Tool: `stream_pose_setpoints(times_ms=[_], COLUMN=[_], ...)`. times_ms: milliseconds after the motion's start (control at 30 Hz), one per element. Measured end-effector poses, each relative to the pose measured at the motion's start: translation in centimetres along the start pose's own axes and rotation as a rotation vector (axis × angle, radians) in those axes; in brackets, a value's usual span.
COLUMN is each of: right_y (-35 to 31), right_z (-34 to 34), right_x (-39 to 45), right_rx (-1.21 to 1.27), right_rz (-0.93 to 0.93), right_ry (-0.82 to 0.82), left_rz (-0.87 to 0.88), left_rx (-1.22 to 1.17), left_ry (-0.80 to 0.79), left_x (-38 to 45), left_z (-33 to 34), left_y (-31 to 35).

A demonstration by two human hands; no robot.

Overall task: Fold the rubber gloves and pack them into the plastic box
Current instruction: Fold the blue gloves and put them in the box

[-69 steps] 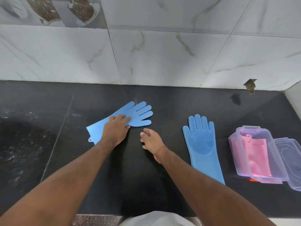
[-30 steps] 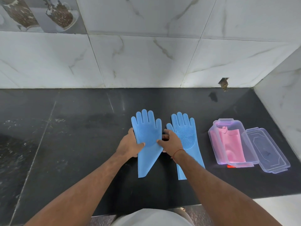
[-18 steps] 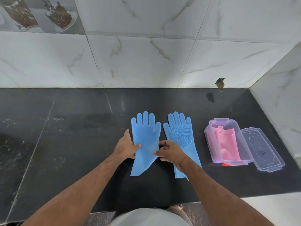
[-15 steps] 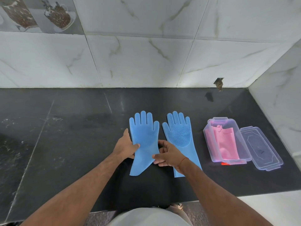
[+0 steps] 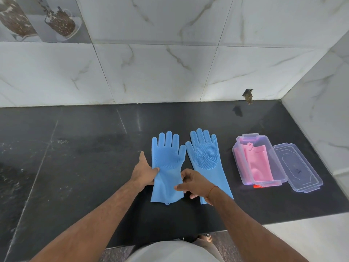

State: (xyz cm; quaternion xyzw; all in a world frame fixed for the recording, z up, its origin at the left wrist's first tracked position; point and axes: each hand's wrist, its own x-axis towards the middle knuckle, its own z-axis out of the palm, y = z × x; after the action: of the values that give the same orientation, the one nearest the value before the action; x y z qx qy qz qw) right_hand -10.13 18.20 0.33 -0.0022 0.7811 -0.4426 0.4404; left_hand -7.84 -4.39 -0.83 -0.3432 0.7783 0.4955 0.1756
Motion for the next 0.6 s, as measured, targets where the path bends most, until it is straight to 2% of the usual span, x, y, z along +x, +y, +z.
stream_pose_setpoints(times_ms=[200,300,367,400,500,533,600], right_y=[1.1,1.7,1.7,1.8,2.3,2.5,2.8], right_z=[0.0,0.0,0.1,0.0,-0.9,-1.4,-2.6], right_x=[-0.1,-0.4,-0.6,-0.7,-1.3,-1.4,-1.5], right_rx=[-0.026,-0.139,-0.29,-0.379,-0.539,-0.564,-0.62], right_rz=[0.096,0.115,0.098,0.062,-0.091,-0.123,-0.108], right_ry=[0.097,0.096,0.134,0.225,0.635,0.734,0.82], left_rz=[0.021,0.104,0.192,0.249,0.487,0.559,0.675], left_rx=[0.063,0.238,0.425,0.53,0.782,0.814,0.857], left_ry=[0.034,0.041,0.102,0.175,0.369,0.367,0.303], left_x=[0.3,0.3,0.2,0.2,0.5,0.5,0.8], left_z=[-0.4,-0.7,-0.9,-1.0,-0.3,0.2,1.4], left_y=[-0.6,-1.3,-1.9,-2.2,-2.2,-2.0,-1.6])
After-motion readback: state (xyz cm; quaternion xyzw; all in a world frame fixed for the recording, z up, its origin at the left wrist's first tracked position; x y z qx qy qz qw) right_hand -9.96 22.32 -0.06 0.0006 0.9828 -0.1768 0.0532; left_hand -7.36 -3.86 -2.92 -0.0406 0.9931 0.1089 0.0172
